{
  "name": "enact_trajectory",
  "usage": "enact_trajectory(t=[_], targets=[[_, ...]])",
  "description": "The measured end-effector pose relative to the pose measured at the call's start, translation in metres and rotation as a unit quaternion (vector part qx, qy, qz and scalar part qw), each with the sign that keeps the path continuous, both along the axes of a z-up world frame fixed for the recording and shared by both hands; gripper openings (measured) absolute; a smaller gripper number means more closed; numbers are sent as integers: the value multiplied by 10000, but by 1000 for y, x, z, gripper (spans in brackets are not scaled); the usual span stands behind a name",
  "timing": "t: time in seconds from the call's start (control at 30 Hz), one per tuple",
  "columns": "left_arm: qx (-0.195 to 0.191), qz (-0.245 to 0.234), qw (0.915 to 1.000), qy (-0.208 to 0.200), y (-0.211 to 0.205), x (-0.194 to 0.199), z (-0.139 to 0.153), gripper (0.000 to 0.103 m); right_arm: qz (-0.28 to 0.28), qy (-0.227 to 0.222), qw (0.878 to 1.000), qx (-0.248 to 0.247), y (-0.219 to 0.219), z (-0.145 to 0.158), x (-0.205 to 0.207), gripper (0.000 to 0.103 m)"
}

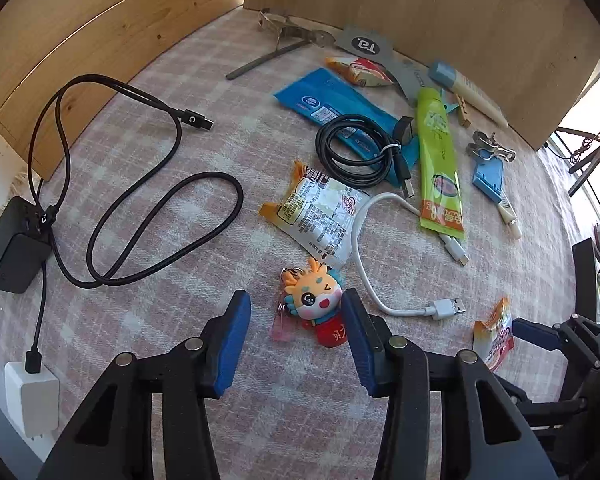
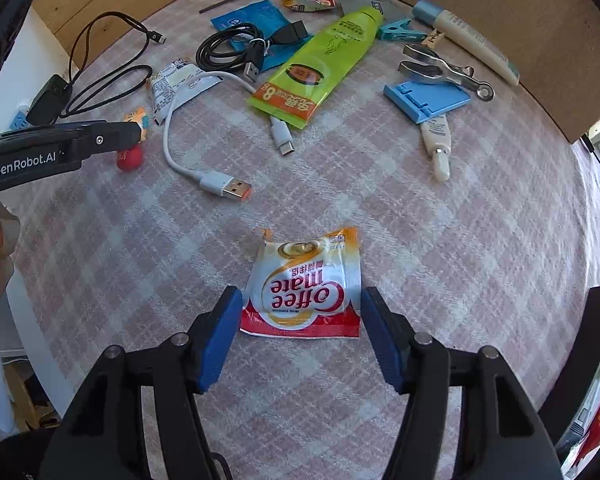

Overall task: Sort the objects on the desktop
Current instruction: 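Grasp the Coffee-mate packet with the right gripper while the left grasps the tiger figurine, then carry the Coffee-mate packet and tiger figurine to the tray and open both grippers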

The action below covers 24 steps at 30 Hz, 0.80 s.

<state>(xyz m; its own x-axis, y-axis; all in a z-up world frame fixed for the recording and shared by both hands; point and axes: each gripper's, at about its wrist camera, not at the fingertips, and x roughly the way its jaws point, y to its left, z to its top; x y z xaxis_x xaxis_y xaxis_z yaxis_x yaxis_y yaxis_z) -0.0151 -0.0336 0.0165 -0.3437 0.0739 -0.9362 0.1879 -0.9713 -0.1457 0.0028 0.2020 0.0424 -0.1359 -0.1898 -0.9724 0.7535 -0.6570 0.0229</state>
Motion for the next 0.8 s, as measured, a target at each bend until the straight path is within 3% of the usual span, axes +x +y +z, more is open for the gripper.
enact_trajectory(t=[0.1, 0.13, 0.17, 0.3, 0.33, 0.4, 0.47, 0.6, 0.63, 0.67, 0.7, 0.8], targets=[[72, -29, 10000, 43, 2, -2, 1, 33, -163, -76, 9997, -168, 8, 3, -5, 51], [142, -11, 9999, 53, 2, -5, 3, 29, -240, -55, 9995, -193, 11, 5, -6, 35], [116, 29, 9999, 75, 2, -7, 5, 28, -316, -44, 9992, -245, 16, 7, -9, 27], [127, -29, 9998, 131, 4, -14, 5, 27, -617, -577, 9948, -563, 35, 8, -23, 23], [212, -16, 9997, 77, 2, -14, 4, 28, -716, -586, 9938, -610, 38, 8, -25, 23], [429, 88, 9990, -85, -6, -12, 3, 37, -927, -585, 9919, -643, 40, 10, -28, 34], [639, 196, 9977, -56, -11, -11, 3, 44, -992, -760, 9895, -720, 36, 8, -30, 59], [351, 170, 9992, -103, -6, -16, 0, 44, -666, -303, 9971, -216, 7, 1, -23, 62], [266, 161, 9995, -81, -4, -17, -1, 41, -525, -171, 9983, -186, 0, 0, -21, 72], [141, 123, 9998, -49, -1, -17, 0, 41, -401, -5, 9991, -97, -6, -2, -18, 74], [27, 73, 10000, -11, 2, -18, 0, 40, -242, 228, 9994, 9, -11, -4, -14, 74], [-53, -15, 9999, 109, 5, -19, -2, 28, -81, 322, 9993, -149, -11, -1, -14, 64]])
